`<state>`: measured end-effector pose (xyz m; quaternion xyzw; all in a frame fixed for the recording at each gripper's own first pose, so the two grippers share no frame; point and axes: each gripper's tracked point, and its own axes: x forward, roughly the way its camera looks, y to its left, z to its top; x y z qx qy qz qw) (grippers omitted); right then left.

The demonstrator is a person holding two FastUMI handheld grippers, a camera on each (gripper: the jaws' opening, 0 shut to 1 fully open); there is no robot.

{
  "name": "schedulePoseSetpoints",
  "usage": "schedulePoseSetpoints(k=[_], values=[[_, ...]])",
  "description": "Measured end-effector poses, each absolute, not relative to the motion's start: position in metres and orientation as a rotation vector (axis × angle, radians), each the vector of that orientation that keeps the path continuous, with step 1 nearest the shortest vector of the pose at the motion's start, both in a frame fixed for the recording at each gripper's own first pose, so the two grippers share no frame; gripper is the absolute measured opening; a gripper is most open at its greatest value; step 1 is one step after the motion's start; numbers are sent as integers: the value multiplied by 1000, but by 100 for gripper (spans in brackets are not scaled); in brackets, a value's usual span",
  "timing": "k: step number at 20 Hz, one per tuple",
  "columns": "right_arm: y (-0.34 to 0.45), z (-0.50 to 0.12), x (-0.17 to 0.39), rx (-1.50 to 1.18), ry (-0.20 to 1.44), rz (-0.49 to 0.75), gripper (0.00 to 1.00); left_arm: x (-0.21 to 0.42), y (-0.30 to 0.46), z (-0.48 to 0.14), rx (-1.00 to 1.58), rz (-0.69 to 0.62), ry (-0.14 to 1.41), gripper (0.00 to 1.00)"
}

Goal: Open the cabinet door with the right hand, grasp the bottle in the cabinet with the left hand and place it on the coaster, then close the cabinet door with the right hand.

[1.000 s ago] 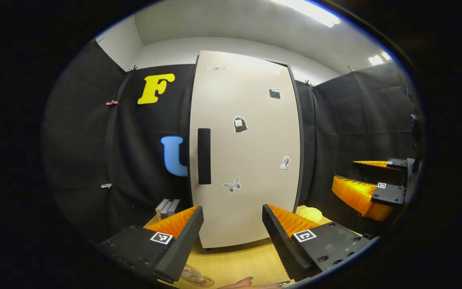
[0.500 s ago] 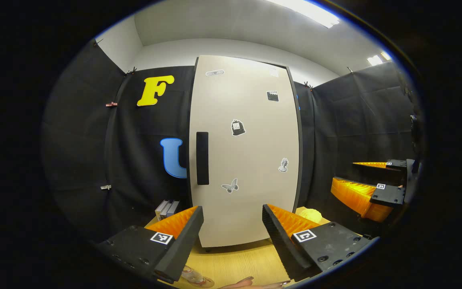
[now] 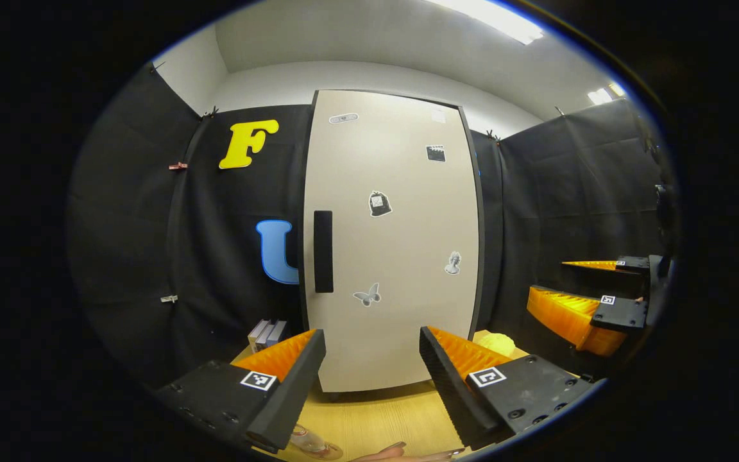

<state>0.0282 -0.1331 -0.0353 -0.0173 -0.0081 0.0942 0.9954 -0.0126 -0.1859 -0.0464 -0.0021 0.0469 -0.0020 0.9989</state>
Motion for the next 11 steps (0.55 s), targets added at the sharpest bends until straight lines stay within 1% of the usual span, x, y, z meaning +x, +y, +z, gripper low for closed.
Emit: schedulePoseSetpoints(k=[11], values=[[-132,-35,30,-34,-7,182,97,-12,-182,-48,-14,7,96,94]])
